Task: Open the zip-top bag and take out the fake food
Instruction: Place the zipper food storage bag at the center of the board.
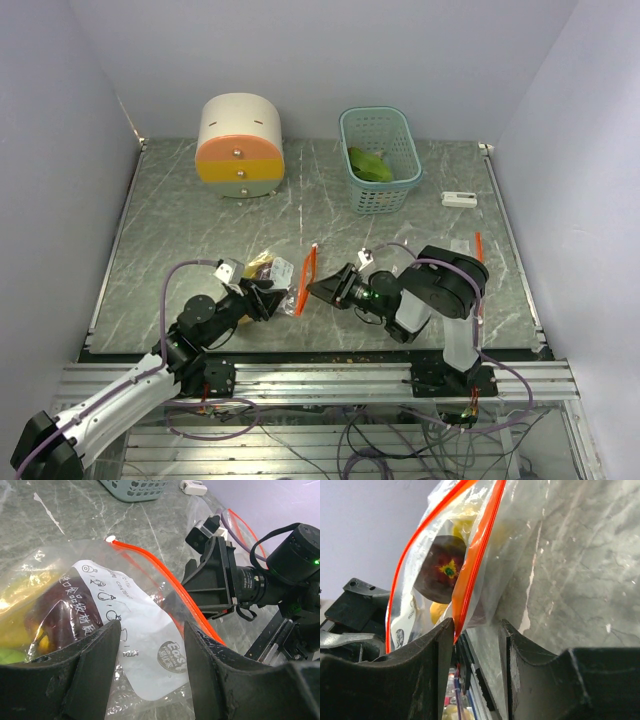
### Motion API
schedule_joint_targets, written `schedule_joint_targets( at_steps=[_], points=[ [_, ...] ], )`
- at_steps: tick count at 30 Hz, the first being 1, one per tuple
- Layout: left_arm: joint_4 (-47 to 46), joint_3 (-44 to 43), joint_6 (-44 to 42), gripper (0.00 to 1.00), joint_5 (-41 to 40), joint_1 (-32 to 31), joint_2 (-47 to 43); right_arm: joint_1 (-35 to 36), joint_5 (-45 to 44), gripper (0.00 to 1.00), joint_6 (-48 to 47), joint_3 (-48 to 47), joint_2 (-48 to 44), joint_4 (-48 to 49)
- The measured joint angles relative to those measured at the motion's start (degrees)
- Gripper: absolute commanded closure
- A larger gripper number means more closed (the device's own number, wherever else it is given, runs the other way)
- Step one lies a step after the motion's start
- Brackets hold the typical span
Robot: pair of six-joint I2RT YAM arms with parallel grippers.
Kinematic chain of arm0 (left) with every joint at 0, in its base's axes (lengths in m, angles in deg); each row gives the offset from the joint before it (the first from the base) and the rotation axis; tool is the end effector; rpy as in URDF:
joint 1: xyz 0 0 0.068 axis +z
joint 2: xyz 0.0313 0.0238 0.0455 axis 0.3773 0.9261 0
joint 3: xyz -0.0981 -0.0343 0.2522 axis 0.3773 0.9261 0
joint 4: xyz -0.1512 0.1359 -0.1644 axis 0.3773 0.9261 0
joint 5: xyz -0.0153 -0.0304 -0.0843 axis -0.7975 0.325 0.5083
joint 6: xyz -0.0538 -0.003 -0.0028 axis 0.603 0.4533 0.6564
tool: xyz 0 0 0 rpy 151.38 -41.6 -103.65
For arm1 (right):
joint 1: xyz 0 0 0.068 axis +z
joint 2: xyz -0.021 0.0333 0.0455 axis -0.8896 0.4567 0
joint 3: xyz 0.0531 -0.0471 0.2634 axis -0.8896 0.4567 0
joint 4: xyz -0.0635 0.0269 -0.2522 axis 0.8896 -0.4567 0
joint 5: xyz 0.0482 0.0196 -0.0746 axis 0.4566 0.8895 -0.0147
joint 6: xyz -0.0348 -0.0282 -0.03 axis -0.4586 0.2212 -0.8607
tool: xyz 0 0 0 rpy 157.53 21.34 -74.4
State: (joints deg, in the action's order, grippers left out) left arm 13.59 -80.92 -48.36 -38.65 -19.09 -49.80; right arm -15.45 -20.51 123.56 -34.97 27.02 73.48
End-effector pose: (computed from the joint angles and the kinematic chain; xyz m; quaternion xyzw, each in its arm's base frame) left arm 0.1014 -0.0904 0.1725 0.0964 0.7214 -0.3966 0.5594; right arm 0.1724 0.1965 0.0879 0.1345 0.7500 0.5995 0.2451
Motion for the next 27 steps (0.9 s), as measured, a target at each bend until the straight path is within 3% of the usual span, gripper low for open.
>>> schedule_joint_targets(
  at_steps=[9,13,18,27],
  points=[
    [-0.1,-0.1,0.1,0.46,-0.4,0.0,2.3,0.0,1.1,0.58,-0.9,-6.1,-0.8,-0.3],
    [1.8,-2.7,-0.1,0.46,-2.0,-0.2,4.8,0.3,1.5,0.68,-1.5,-8.1,-0.8,-0.4],
    [5.6,-12.5,-1.1,0.45,-3.7,-0.3,9.0,1.1,1.5,0.82,-2.0,-7.5,-0.7,-0.3],
    [8.4,-22.2,-2.5,0.38,-5.6,-4.5,19.3,2.4,-0.1,0.87,-7.2,-4.6,-8.5,-7.4]
  ],
)
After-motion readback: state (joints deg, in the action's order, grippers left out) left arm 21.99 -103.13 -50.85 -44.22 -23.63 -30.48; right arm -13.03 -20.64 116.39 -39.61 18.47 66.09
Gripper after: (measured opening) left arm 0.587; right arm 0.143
